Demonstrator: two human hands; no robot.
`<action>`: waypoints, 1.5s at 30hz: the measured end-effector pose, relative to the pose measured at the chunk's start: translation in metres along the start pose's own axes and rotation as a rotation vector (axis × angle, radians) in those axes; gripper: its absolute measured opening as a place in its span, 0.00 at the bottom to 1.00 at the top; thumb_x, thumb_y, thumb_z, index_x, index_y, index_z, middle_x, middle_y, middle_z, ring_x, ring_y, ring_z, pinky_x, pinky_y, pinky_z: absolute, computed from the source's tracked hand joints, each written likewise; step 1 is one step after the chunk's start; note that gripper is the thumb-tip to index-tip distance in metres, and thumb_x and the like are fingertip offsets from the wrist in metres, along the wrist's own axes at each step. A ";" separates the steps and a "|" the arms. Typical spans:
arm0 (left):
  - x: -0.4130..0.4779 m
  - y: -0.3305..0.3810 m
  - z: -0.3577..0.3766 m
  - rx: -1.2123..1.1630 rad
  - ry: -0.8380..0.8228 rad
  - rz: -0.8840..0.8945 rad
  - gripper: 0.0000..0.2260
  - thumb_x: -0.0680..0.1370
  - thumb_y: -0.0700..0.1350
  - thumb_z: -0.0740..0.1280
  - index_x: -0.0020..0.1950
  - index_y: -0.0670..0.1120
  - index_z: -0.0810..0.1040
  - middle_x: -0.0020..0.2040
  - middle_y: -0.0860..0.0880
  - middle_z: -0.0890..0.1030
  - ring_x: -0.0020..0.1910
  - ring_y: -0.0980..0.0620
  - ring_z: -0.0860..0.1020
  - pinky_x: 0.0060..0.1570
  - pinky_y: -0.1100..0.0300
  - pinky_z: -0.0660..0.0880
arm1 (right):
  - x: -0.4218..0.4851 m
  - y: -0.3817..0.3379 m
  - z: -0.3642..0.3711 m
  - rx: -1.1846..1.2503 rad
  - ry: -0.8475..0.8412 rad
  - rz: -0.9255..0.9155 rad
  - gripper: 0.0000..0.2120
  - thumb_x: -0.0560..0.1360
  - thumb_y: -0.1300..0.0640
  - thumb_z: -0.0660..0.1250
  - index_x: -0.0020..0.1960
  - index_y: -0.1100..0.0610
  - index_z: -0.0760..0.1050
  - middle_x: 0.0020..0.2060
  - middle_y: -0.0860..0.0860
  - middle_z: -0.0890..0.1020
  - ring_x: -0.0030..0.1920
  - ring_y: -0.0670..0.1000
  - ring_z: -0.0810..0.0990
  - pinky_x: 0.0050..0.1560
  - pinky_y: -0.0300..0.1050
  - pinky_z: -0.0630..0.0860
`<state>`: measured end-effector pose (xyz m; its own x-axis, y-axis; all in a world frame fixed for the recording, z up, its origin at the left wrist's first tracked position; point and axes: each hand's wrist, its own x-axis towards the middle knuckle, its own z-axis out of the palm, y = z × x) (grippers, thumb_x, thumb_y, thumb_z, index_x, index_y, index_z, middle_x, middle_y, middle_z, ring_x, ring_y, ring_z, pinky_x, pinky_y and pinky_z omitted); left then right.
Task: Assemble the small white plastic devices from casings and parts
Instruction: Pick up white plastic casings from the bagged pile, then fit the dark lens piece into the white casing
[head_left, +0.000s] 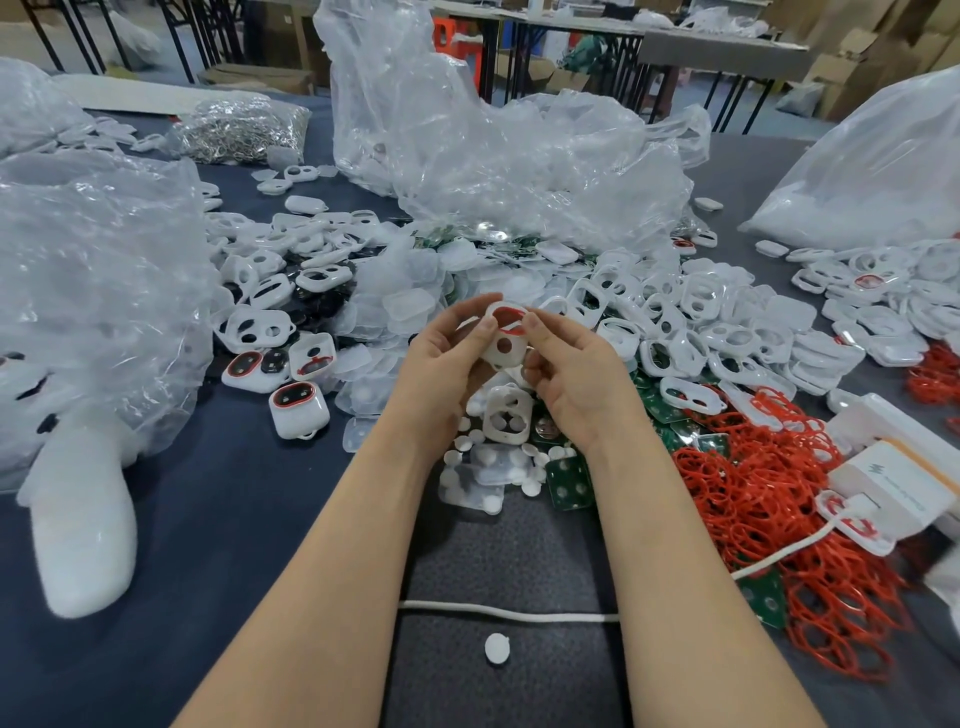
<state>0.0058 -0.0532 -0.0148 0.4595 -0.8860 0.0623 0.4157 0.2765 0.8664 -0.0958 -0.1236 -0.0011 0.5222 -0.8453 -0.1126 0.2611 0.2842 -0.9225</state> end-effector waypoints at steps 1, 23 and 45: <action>0.000 0.000 0.000 0.008 -0.004 0.000 0.09 0.80 0.37 0.62 0.56 0.46 0.79 0.46 0.49 0.85 0.43 0.54 0.83 0.41 0.65 0.79 | 0.000 0.001 0.000 -0.009 0.016 -0.015 0.05 0.77 0.63 0.66 0.46 0.56 0.79 0.30 0.46 0.79 0.28 0.42 0.72 0.31 0.33 0.72; -0.002 -0.003 0.005 0.452 0.131 0.157 0.08 0.79 0.36 0.64 0.54 0.48 0.76 0.48 0.49 0.83 0.40 0.61 0.81 0.43 0.64 0.77 | -0.005 0.013 0.008 -0.701 0.167 -0.395 0.04 0.76 0.56 0.68 0.51 0.52 0.77 0.40 0.42 0.80 0.43 0.41 0.78 0.48 0.38 0.75; -0.005 0.067 -0.047 -0.364 0.991 0.400 0.05 0.80 0.41 0.65 0.55 0.43 0.73 0.49 0.45 0.79 0.42 0.53 0.79 0.38 0.66 0.77 | 0.038 0.056 0.138 -1.389 -0.262 -0.567 0.19 0.77 0.62 0.59 0.67 0.54 0.72 0.65 0.51 0.75 0.66 0.54 0.69 0.67 0.48 0.63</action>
<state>0.0682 -0.0126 0.0198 0.9637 -0.0686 -0.2580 0.2289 0.7096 0.6664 0.0509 -0.0767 -0.0063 0.7823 -0.5495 0.2933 -0.3982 -0.8033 -0.4429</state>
